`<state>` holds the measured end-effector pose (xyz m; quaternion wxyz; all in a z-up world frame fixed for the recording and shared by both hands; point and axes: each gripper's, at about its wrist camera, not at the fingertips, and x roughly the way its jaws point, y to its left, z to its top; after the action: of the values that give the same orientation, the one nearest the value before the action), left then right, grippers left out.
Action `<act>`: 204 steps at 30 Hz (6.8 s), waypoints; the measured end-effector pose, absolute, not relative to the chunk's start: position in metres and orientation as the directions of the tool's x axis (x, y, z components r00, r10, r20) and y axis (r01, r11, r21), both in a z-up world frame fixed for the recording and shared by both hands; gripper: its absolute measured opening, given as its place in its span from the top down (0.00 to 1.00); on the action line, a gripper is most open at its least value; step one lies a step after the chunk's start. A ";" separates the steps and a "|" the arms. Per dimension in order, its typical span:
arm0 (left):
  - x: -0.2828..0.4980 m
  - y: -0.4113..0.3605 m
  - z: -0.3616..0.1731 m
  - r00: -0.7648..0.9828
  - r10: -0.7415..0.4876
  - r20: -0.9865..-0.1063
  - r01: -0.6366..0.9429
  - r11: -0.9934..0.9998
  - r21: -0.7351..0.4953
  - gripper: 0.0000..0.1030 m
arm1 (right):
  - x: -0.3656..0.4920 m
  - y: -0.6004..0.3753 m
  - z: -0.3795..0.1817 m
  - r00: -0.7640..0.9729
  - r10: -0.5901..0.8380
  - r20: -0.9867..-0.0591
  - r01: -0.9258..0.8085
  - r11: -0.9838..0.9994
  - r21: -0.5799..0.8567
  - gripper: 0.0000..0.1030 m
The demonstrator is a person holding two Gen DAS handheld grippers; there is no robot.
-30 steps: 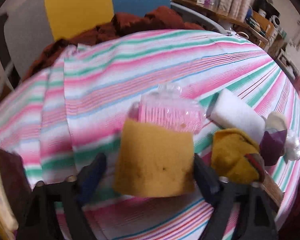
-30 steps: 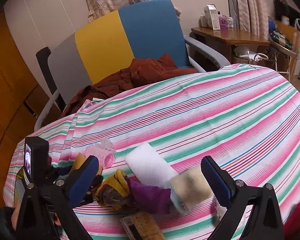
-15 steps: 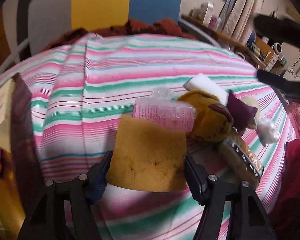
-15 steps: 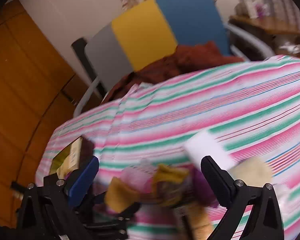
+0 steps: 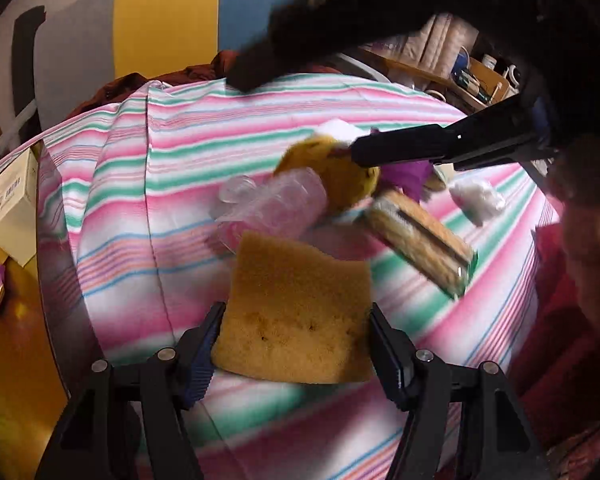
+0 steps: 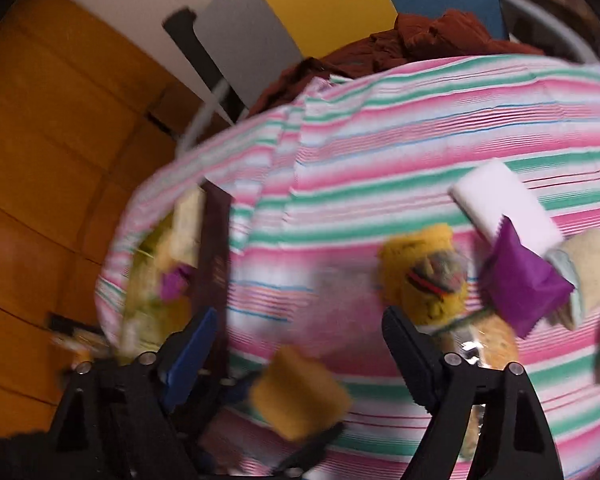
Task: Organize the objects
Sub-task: 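Lift the sponge and pink curler and carry both toward the gold tray, then lower the sponge and curler into the tray and open both tools, then move both open tools back from the tray toward the remaining items, then grasp the yellow knit glove with the left tool while the right tool grasps the purple packet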
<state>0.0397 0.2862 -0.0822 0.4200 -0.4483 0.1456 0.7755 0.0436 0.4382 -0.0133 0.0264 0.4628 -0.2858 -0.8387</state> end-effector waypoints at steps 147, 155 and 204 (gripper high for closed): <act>-0.004 0.239 0.009 -0.320 0.596 -0.736 -0.674 -0.690 -0.265 0.20 | 0.133 0.580 0.004 -0.584 0.301 -0.754 -0.713 -0.634 0.299 0.00; -0.016 0.307 -0.016 -0.188 0.624 -0.758 -0.667 -0.648 -0.368 0.20 | 0.129 0.578 0.003 -0.609 0.277 -0.743 -0.691 -0.646 0.326 0.00; 0.008 0.318 -0.085 -0.146 0.588 -0.795 -0.769 -0.573 -0.282 0.65 | 0.061 0.514 -0.024 -0.541 0.148 -0.828 -0.393 -0.915 0.093 0.27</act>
<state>0.0078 0.3183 -0.0845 0.4520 -0.4718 0.0961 0.7509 0.0609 0.5135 -0.0235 -0.1559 0.4528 -0.1349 -0.8674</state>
